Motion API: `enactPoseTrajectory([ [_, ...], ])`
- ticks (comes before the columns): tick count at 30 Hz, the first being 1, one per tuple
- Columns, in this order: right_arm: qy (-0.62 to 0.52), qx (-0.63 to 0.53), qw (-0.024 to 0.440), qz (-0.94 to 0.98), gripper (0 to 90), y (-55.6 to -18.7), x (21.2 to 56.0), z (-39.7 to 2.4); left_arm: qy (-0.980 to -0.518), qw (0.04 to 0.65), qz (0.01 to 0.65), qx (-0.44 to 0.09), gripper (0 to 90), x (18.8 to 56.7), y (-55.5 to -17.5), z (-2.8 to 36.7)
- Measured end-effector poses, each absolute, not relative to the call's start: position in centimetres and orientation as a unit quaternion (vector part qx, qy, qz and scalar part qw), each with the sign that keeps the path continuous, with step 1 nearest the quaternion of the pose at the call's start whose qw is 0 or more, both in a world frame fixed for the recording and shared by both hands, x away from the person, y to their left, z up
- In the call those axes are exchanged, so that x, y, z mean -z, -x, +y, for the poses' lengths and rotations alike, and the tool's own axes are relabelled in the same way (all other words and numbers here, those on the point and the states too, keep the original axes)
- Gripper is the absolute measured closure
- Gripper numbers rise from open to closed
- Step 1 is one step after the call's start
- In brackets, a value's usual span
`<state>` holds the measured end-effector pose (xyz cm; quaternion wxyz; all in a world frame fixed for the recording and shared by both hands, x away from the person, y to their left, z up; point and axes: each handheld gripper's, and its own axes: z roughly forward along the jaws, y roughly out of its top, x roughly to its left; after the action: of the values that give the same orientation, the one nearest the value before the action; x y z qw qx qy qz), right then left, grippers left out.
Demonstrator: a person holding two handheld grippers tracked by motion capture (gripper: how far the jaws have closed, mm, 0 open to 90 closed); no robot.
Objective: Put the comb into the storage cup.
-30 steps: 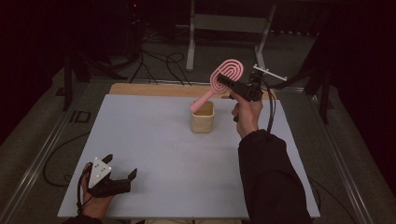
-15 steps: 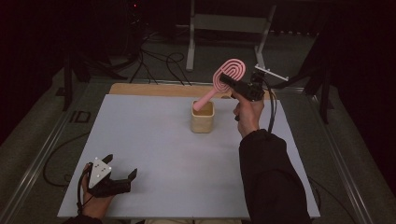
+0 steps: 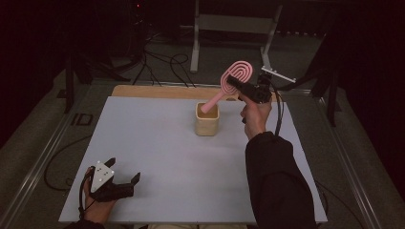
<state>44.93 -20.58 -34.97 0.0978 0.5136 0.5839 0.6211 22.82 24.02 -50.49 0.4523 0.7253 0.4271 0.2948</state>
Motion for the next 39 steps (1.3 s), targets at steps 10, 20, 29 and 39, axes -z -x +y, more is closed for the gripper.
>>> enactPoseTrajectory([
  [10,-0.520,-0.613,0.112,0.584,64.0,-45.1,35.5,-21.0,-0.726,0.452,0.427,-0.295,0.3,50.5,-22.8,24.0],
  [20,-0.522,-0.609,0.124,0.584,64.0,-45.2,35.9,-21.1,-0.726,0.452,0.427,-0.295,0.3,50.5,-22.8,24.0],
  [29,-0.527,-0.607,0.127,0.581,64.0,-45.3,36.3,-21.0,-0.727,0.451,0.426,-0.294,0.3,50.5,-22.8,24.0],
  [39,-0.528,-0.604,0.130,0.583,64.0,-45.3,36.6,-20.8,-0.727,0.450,0.427,-0.294,0.3,50.6,-22.9,24.0],
])
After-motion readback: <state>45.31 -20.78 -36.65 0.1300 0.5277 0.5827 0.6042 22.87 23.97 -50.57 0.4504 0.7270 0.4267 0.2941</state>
